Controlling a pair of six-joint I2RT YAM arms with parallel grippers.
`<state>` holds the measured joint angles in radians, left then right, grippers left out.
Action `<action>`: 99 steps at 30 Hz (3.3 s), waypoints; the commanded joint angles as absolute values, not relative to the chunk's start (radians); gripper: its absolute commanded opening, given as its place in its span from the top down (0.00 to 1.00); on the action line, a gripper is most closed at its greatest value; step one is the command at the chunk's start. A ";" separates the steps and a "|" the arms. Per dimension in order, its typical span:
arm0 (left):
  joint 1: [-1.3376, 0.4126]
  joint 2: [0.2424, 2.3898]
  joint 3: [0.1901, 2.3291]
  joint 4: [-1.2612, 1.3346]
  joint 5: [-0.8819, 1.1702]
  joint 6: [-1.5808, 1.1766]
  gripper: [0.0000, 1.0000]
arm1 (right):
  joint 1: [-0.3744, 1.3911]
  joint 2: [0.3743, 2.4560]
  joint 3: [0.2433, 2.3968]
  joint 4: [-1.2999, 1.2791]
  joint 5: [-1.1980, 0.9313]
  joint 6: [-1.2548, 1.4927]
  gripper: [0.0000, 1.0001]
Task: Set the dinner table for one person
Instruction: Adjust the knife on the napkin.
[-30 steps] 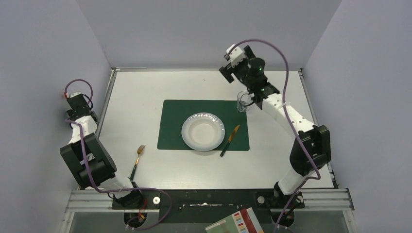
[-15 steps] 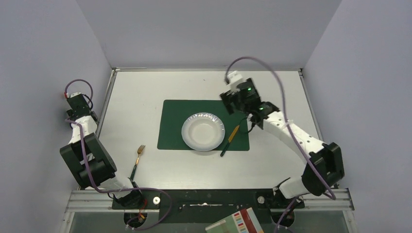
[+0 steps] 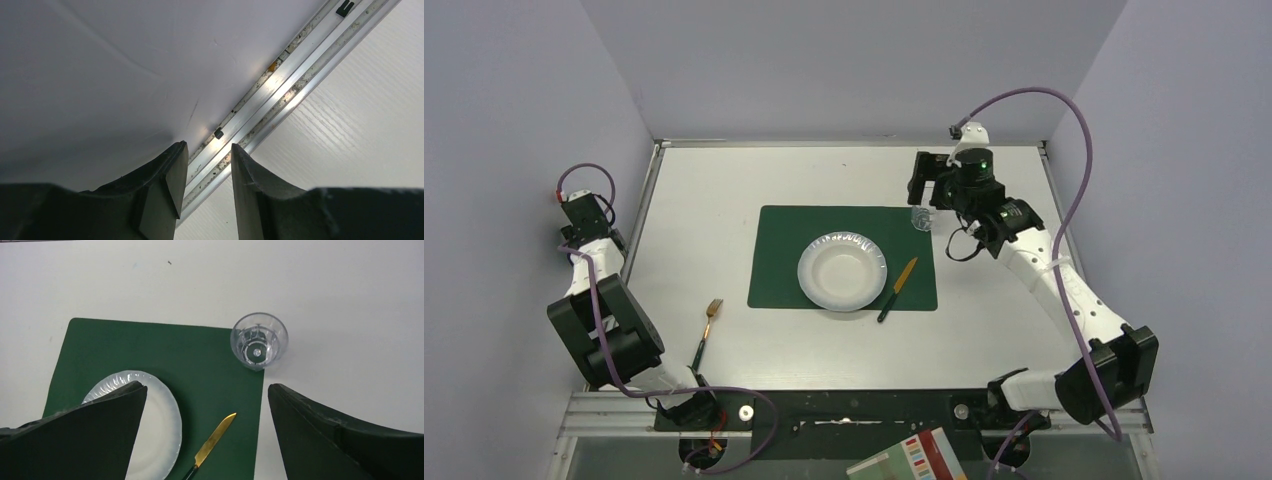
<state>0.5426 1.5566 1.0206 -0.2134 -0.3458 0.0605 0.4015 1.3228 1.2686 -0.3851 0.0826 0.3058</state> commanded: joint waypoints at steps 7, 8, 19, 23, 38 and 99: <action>0.546 1.545 1.047 -0.183 -0.347 0.051 0.64 | 0.238 1.240 1.100 -0.581 -0.183 0.737 0.10; 0.545 1.548 1.051 -0.185 -0.345 0.051 0.64 | 0.234 1.248 1.073 -0.583 -0.239 0.751 0.10; 0.532 1.564 1.066 -0.197 -0.332 0.018 0.64 | 0.478 1.416 1.099 -0.741 0.075 0.894 0.15; 0.531 1.560 1.067 -0.200 -0.348 0.012 0.64 | 0.527 1.477 1.120 -0.762 0.191 0.869 0.21; 0.531 1.453 1.070 -0.209 -0.328 0.008 0.64 | 0.627 1.710 1.104 -0.710 0.151 0.923 0.36; 0.528 1.462 1.069 -0.209 -0.349 0.029 0.63 | 0.551 1.709 1.079 -0.543 -0.021 0.528 1.00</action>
